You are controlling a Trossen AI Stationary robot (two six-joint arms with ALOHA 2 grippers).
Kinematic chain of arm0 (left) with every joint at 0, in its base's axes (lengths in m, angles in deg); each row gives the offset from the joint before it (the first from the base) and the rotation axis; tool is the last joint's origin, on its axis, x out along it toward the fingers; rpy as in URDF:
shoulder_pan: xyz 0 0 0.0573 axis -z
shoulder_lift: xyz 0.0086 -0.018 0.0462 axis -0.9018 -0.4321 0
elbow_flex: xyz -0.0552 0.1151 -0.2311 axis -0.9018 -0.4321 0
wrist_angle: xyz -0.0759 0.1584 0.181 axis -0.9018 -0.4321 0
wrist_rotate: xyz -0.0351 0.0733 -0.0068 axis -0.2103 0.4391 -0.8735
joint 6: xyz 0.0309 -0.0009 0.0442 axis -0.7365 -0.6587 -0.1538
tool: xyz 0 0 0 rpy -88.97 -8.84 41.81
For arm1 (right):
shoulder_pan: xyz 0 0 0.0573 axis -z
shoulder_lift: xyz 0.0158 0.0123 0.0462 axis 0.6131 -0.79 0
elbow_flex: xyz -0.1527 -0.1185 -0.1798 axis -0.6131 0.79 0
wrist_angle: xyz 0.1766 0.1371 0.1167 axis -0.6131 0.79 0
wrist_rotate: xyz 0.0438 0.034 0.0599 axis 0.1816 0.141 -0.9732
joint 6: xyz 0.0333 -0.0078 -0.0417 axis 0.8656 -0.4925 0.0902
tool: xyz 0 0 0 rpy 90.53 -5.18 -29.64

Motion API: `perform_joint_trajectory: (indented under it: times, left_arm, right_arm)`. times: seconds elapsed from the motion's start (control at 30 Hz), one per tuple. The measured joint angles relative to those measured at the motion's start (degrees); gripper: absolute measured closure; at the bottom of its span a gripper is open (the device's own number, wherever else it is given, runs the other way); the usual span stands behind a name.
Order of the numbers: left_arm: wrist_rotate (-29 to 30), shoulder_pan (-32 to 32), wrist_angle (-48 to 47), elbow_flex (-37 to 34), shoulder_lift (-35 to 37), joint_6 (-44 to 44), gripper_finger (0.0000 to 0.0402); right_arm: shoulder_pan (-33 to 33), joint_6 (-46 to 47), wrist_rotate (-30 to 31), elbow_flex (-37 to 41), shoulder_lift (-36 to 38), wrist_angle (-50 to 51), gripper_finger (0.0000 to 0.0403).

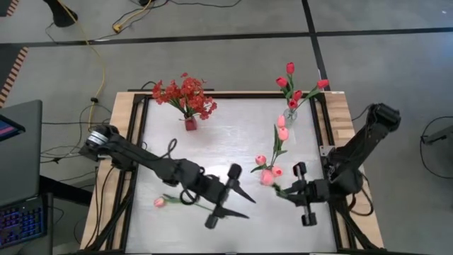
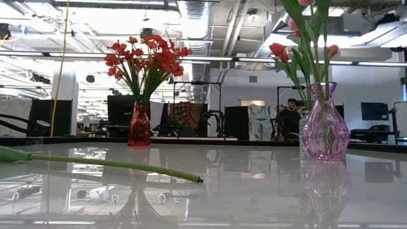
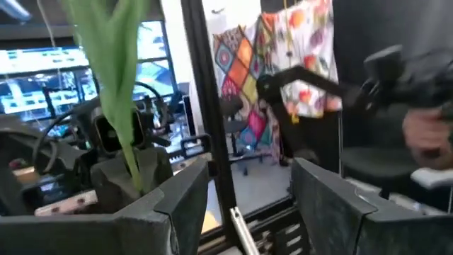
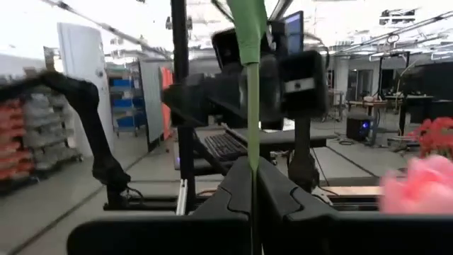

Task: Sort flowers into vase by color
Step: Put the pink tulip into the purple flower vase

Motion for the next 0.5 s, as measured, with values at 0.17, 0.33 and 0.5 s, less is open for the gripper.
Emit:
perform_joint_trajectory:
  times: [0.17, 0.33, 0.5]
  left_arm:
    - [2.6, -0.5, -7.4, 8.1, -3.1, -2.7, 0.0209]
    - [3.3, -0.8, -7.2, 9.8, -3.6, -1.7, 0.0209]
    - [3.2, -1.8, -6.0, 9.9, -3.8, 0.8, 0.0209]
  right_arm:
    - [0.0, -2.4, -0.1, -4.7, -4.0, 1.4, 0.0374]
    - [0.0, -2.9, -0.4, -7.0, -5.5, 2.5, 0.0373]
    - [1.4, -3.0, -3.1, -7.5, -5.6, 2.6, 0.0373]
